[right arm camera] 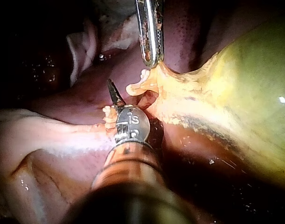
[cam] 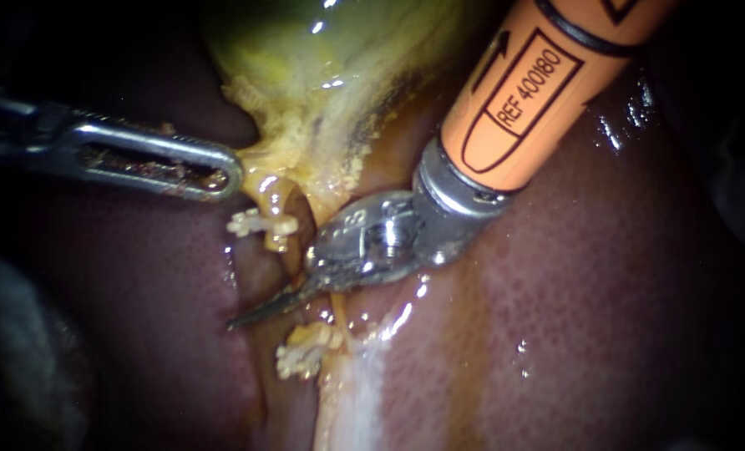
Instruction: Go back from the cut left tube
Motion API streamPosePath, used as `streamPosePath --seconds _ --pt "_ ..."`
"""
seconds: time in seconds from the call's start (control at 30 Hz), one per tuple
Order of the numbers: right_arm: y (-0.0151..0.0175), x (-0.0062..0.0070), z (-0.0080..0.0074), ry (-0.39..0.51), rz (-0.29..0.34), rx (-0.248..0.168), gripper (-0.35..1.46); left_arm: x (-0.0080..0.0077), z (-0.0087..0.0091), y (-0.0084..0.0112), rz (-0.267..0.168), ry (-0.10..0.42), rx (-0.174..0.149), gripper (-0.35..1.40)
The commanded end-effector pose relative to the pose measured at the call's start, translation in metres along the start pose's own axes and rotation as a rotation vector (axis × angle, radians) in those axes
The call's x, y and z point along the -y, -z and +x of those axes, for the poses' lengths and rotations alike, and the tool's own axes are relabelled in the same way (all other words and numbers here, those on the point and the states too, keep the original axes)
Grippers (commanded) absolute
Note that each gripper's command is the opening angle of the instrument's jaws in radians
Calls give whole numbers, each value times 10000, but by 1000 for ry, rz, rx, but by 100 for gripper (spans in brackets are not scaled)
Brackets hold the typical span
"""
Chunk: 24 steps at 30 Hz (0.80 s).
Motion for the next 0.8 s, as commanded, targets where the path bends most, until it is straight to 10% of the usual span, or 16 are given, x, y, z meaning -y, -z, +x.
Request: streamPosePath --seconds 0.03,0.1,0.2,0.3,0.8 --pt "1 1 0 1 -3 2 -35 0 0 0 0 0 0 -35" --pt "1 3 -1 1 -18 -16 -32 0 0 0 0 0 0 -35" --pt "0 5 -1 2 -20 -43 74 2 0 1 -1 -1 0 -35" --pt "1 9 -1 2 -30 -82 111 3 0 2 -2 -1 1 -35" --pt "31 26 5 -43 -193 -186 138 5 0 4 -3 -1 2 -35"
